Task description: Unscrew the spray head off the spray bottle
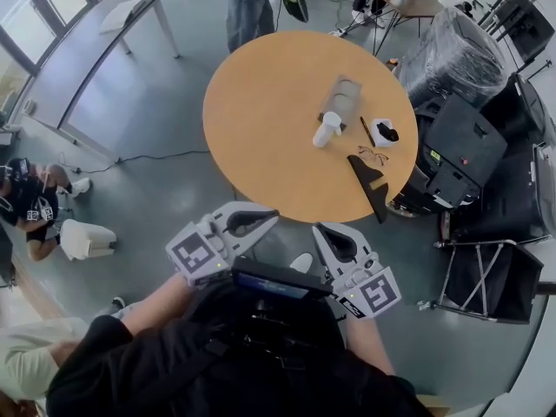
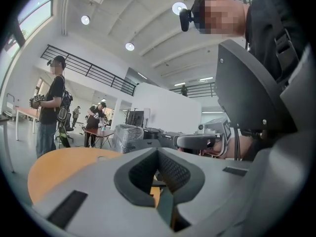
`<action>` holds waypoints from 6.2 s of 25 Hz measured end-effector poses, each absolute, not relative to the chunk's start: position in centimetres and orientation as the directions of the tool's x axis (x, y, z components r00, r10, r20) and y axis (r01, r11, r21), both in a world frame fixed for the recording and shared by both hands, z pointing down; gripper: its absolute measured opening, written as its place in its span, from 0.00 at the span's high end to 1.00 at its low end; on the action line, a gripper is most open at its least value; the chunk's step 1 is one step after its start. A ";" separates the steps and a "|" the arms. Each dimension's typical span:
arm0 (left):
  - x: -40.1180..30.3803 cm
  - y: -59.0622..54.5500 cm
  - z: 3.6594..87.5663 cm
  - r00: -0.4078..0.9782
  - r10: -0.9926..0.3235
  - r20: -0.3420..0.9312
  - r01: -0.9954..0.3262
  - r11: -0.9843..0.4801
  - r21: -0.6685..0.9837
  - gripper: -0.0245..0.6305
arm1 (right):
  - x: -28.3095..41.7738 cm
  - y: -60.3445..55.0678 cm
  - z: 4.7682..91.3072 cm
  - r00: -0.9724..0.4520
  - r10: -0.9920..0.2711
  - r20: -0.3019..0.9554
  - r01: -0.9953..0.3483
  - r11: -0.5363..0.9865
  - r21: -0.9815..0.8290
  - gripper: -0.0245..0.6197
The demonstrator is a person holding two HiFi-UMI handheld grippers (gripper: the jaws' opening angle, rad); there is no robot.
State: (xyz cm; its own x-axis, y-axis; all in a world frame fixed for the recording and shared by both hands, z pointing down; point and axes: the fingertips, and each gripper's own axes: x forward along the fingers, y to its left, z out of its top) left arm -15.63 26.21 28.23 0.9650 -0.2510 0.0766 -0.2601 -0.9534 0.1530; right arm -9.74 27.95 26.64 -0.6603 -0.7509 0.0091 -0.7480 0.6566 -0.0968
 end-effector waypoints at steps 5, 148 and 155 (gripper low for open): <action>-10.3 25.6 28.4 0.957 -0.274 0.099 -0.287 -0.946 0.149 0.95 | -4.9 26.8 26.9 -0.692 -0.722 -0.004 -0.718 0.688 -0.102 0.92; 14.7 -17.5 75.7 0.927 -0.225 0.302 -0.255 -0.965 0.064 0.50 | 13.7 -10.4 69.1 -0.498 -0.835 0.236 -0.850 0.416 -0.323 0.92; 12.4 -16.7 67.8 0.924 -0.258 0.281 -0.289 -0.954 0.076 0.50 | 12.1 -10.7 61.7 -0.540 -0.819 0.196 -0.829 0.476 -0.294 0.92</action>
